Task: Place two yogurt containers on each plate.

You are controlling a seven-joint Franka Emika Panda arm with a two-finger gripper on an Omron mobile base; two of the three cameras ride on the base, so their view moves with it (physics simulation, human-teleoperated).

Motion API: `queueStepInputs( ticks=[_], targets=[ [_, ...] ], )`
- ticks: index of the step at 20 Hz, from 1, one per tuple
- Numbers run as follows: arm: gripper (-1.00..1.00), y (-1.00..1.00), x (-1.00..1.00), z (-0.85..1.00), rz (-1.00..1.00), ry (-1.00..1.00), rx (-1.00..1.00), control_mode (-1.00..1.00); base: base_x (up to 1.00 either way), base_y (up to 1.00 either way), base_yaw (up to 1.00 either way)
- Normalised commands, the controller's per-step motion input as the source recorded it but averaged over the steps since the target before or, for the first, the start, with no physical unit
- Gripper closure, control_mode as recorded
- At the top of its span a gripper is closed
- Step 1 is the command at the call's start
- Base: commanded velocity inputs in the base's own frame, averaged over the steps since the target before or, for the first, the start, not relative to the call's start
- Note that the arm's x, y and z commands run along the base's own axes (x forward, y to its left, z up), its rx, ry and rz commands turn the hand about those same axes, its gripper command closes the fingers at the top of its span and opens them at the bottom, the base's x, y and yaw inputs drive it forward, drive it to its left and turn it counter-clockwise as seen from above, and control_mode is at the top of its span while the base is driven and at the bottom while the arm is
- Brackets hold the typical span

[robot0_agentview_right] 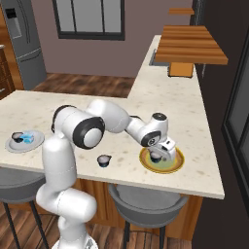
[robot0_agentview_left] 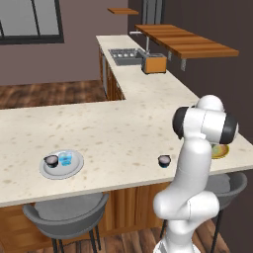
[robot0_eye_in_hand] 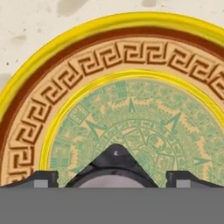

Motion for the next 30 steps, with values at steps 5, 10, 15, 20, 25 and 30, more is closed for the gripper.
queueStepInputs(
  ticks=[5,10,15,20,25,30],
  targets=[
    [-1.00,0.00,0.00,0.23,0.00,-0.18,0.00,-1.00,0.00,0.00,0.00],
    [-1.00,0.01,0.02,0.20,0.00,-0.14,-0.06,-1.00,0.00,0.00,0.00],
    [-1.00,0.11,-0.20,0.56,-0.03,-0.03,-0.02,-1.00,0.00,0.00,0.00],
    [-1.00,0.21,-0.43,0.56,-0.01,0.14,-0.07,-1.00,0.00,0.00,0.00],
    [-1.00,0.44,-0.51,0.43,0.00,0.27,-0.02,-1.00,0.00,0.00,0.00],
    [-1.00,0.86,-0.39,0.18,0.00,0.09,0.00,-1.00,0.00,0.00,0.00]
  ],
)
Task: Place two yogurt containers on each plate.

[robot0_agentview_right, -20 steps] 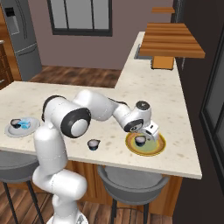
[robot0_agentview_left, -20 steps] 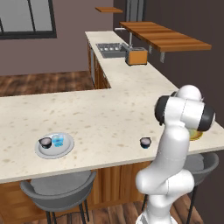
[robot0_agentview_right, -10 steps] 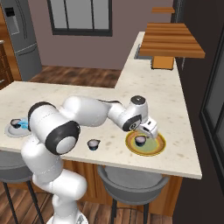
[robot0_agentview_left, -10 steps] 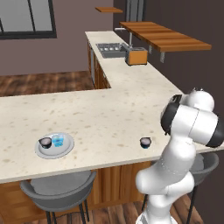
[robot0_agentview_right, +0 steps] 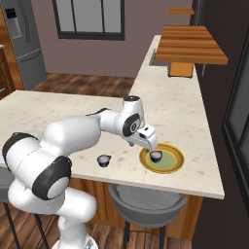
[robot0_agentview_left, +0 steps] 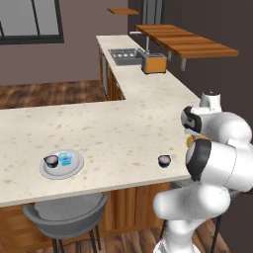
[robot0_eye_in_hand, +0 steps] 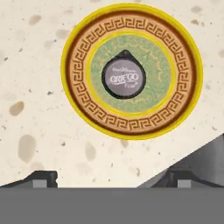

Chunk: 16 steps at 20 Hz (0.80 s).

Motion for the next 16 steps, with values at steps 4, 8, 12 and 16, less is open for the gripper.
queueStepInputs(
  ticks=[4,8,12,16],
  targets=[
    [-1.00,0.87,-0.36,0.04,0.04,0.08,0.00,-1.00,0.00,0.00,0.00],
    [-1.00,0.87,-0.21,0.00,0.08,0.15,0.09,-1.00,0.00,0.00,0.00],
    [-1.00,0.80,-0.05,-0.03,0.00,0.11,0.09,-1.00,0.00,0.00,0.00],
    [-1.00,0.59,0.03,-0.16,0.00,0.08,0.10,-1.00,0.00,0.00,0.00]
  ],
)
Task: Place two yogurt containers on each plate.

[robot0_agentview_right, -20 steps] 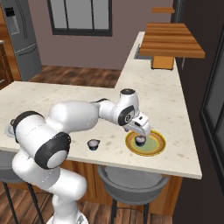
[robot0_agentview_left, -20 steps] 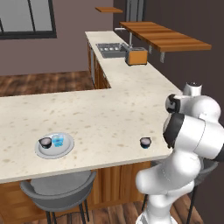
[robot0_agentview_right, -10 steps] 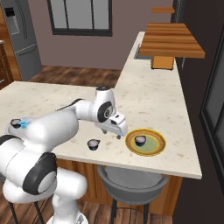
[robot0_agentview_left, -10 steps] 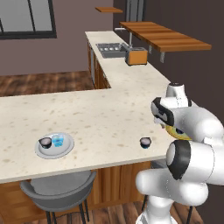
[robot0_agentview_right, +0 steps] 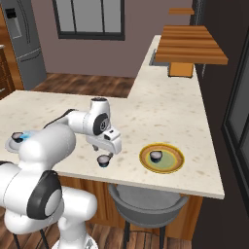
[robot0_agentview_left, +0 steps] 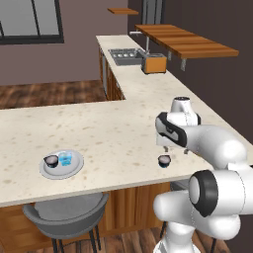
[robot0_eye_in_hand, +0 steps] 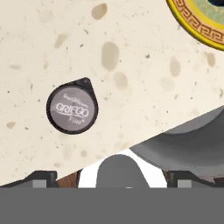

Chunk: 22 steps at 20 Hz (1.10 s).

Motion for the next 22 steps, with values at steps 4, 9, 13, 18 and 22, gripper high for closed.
queueStepInputs(
  ticks=[4,9,13,18,22],
  targets=[
    [-1.00,0.34,0.02,-0.27,0.00,0.00,0.09,-1.00,0.00,0.00,0.00],
    [-1.00,0.29,0.05,-0.26,0.00,-0.03,0.06,-1.00,0.00,0.00,0.00],
    [-1.00,0.05,0.26,-0.18,0.00,-0.03,0.00,-1.00,0.00,0.00,0.00],
    [-1.00,-0.05,0.04,-0.11,-0.01,-0.09,0.00,-1.00,0.00,0.00,0.00],
    [-1.00,-0.06,0.00,-0.15,-0.02,-0.07,0.00,-1.00,0.00,0.00,0.00]
  ],
)
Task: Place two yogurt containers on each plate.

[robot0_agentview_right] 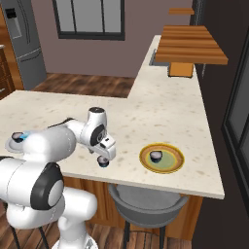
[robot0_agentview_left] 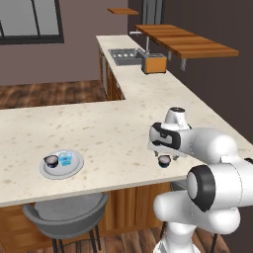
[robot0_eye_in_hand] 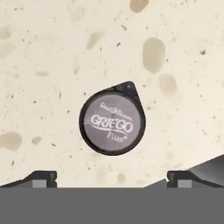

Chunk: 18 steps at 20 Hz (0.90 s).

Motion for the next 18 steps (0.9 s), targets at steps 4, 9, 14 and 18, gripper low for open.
queueStepInputs(
  ticks=[4,9,14,18],
  targets=[
    [-1.00,-0.03,0.03,-0.23,0.00,-0.04,0.00,-1.00,0.00,0.00,0.00],
    [-1.00,0.00,0.04,-0.18,0.00,-0.01,0.00,-1.00,0.00,0.00,0.00],
    [-1.00,0.00,0.07,-0.17,0.00,0.00,0.00,-1.00,0.00,0.00,0.00],
    [-1.00,0.00,0.19,-0.12,0.00,-0.01,0.00,-1.00,0.00,0.00,0.00]
  ],
)
